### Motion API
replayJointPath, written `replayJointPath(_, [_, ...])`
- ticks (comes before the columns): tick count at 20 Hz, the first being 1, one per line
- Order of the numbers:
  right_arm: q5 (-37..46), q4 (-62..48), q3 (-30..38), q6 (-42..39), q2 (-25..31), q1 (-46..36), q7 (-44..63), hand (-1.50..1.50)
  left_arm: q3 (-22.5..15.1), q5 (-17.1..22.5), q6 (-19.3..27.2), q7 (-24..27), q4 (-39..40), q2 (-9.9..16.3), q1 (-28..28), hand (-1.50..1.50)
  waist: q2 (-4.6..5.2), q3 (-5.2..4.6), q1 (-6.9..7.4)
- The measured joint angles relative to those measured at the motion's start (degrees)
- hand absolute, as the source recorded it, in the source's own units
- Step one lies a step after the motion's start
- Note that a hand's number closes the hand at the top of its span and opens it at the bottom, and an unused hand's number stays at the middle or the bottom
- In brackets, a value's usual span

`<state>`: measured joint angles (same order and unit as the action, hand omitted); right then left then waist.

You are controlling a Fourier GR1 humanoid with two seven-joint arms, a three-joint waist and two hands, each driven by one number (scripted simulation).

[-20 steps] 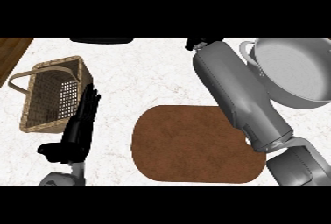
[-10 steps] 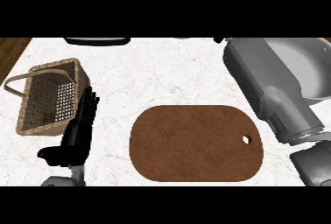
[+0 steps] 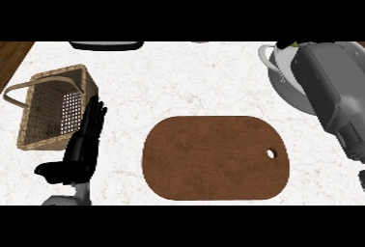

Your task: Pick the pear from the cutting board and place it in the pot

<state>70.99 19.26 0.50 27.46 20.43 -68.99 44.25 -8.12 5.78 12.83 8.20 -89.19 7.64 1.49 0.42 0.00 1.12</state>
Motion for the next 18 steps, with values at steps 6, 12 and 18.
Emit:
replayJointPath(6, [-4.9, -2.2, 4.6, -1.0, 4.6, 2.9, -8.5, 1.5, 0.6, -0.1, -0.6, -0.6, -0.4, 0.2, 0.2, 0.0, 0.08, 0.03, 0.18])
replayJointPath(12, [-8.8, -6.2, 8.5, -1.3, 7.2, 7.0, -14.8, 1.5, 0.2, -0.6, -0.8, -1.5, -1.7, 0.0, 0.2, 0.0, 0.35, 0.07, 0.77])
replayJointPath(18, [-12.0, -10.6, 12.2, -4.0, 9.4, 9.6, -14.0, -1.5, 1.0, -0.5, -1.4, -0.5, 0.5, -0.2, 1.8, 0.0, 0.74, 0.14, 1.31])
